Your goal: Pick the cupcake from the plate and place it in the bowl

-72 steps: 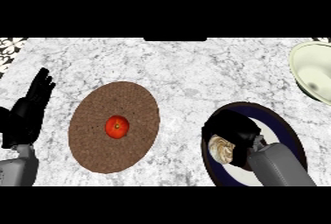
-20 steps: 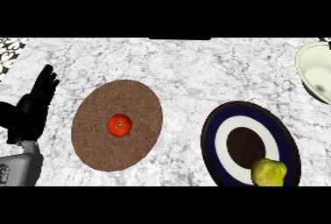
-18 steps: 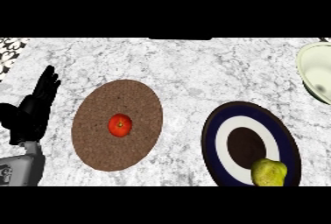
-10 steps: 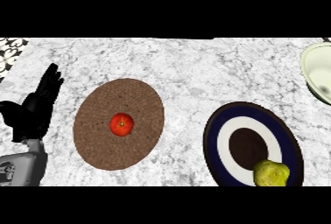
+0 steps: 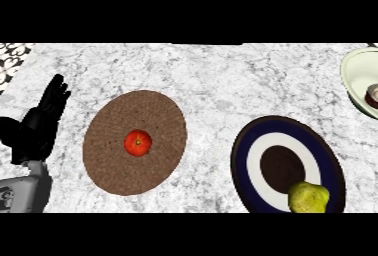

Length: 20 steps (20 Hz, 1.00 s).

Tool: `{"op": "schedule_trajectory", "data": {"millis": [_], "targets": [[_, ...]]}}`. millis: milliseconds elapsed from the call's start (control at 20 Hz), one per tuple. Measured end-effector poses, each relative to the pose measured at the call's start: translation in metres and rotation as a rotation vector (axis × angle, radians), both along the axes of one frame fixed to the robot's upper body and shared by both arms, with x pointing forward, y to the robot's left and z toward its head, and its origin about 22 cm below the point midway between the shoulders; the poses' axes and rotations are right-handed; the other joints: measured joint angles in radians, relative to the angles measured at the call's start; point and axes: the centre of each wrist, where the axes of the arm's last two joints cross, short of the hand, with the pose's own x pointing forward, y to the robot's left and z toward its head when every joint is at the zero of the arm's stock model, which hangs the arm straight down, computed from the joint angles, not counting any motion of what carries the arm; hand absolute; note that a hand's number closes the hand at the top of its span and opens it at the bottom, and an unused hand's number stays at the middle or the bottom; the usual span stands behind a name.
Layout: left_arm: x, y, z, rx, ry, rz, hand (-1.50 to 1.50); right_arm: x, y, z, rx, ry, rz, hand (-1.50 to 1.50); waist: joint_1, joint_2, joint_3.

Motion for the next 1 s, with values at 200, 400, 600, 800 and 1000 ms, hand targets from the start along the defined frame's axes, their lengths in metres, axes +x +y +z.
{"op": "schedule_trajectory", "data": {"millis": [200,400,600,800,1000], "targets": [[-0.005,0.002,0.000,0.004,0.003,0.011,0.00,-0.007,-0.010,0.009,0.136,-0.268,-0.047,-1.50,-0.010,-0.007,0.000],[-0.009,0.004,-0.002,0.003,0.005,0.016,0.00,-0.034,-0.038,0.009,0.239,-0.430,-0.076,-1.50,-0.019,-0.009,-0.001],[-0.017,0.006,-0.005,0.007,0.008,0.023,0.00,-0.075,-0.071,0.001,0.292,-0.469,-0.090,-1.50,-0.025,-0.011,-0.003],[-0.014,0.007,-0.006,0.009,0.011,0.033,0.00,-0.122,-0.102,0.002,0.326,-0.481,-0.077,-1.50,-0.034,-0.013,-0.003],[-0.010,0.008,-0.002,0.009,0.009,0.037,0.00,-0.161,-0.118,-0.013,0.380,-0.507,-0.043,-1.50,-0.038,-0.014,-0.004]]}}
